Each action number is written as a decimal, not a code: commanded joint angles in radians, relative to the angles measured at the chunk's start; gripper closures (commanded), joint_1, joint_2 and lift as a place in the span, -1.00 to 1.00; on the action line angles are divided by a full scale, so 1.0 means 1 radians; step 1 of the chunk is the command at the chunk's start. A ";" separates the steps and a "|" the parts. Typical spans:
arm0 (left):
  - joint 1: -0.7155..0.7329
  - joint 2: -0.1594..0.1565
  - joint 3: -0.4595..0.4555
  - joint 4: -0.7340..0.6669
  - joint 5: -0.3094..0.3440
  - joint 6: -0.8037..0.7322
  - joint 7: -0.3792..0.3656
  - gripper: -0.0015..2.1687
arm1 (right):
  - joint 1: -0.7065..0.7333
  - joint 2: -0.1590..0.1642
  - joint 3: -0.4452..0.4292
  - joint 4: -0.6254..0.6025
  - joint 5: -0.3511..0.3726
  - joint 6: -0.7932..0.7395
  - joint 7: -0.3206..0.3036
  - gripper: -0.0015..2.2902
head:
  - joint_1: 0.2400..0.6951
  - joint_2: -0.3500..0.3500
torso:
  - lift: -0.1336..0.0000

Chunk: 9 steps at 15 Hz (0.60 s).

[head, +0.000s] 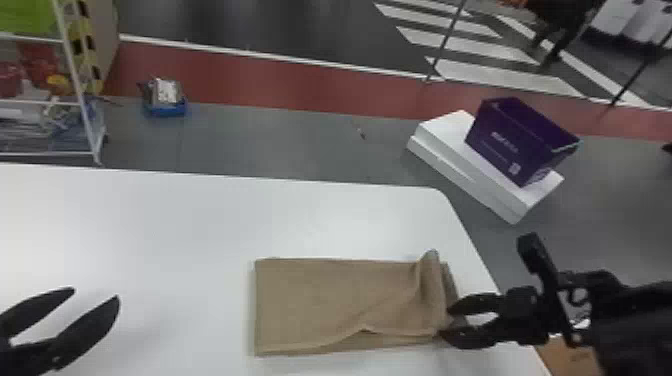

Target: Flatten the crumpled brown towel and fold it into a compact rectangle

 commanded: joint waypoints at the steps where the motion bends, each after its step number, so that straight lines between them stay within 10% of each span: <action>1: 0.000 -0.003 0.007 0.005 0.001 0.000 -0.003 -0.94 | -0.009 0.000 0.021 0.004 0.015 0.004 0.008 -0.25 | 1.00 -1.00 | -0.85; 4: 0.000 -0.003 0.010 0.008 0.001 0.000 -0.003 -0.94 | -0.014 0.000 0.007 0.007 -0.003 -0.002 0.008 0.04 | 1.00 -1.00 | -0.85; 9: 0.000 -0.003 0.009 0.008 0.001 0.000 -0.003 -0.94 | -0.020 0.000 -0.036 0.007 -0.046 0.004 0.008 -0.04 | 1.00 -1.00 | -0.85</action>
